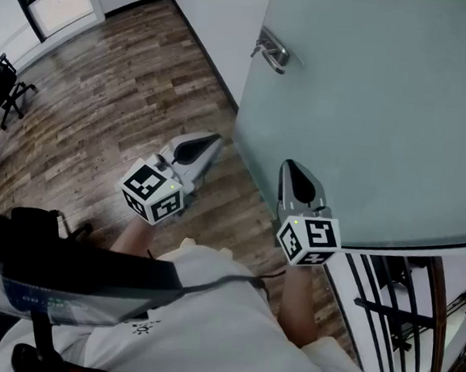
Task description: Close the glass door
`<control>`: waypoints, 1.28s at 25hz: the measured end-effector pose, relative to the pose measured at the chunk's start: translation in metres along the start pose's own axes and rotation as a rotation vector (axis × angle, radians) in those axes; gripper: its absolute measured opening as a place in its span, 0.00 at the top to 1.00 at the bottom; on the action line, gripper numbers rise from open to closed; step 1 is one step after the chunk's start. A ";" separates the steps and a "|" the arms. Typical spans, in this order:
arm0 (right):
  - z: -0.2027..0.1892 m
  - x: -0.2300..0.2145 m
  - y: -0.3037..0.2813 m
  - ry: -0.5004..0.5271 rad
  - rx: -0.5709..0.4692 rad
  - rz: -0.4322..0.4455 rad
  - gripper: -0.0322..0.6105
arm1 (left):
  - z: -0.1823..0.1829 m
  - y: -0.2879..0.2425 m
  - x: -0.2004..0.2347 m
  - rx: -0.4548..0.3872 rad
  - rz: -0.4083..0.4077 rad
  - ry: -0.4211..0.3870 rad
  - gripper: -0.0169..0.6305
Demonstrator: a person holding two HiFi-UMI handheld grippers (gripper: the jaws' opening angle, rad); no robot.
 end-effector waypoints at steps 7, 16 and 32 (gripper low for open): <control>-0.008 -0.013 0.005 -0.005 0.012 0.014 0.94 | -0.008 -0.010 -0.009 0.012 0.010 0.000 0.97; -0.025 -0.041 0.021 -0.042 0.041 0.094 0.94 | -0.021 -0.021 -0.031 0.032 0.068 0.010 0.97; -0.033 -0.065 0.000 -0.034 0.065 0.104 0.94 | -0.030 -0.047 -0.020 0.052 0.075 0.001 0.97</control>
Point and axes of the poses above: the fingertips, and each gripper's own axes: y backward along the fingers, x to its left, z out of its top, the point moved 9 cm from there along y, backward along the fingers, and after that the axes turned 5 degrees about -z, right-handed, at the moved point
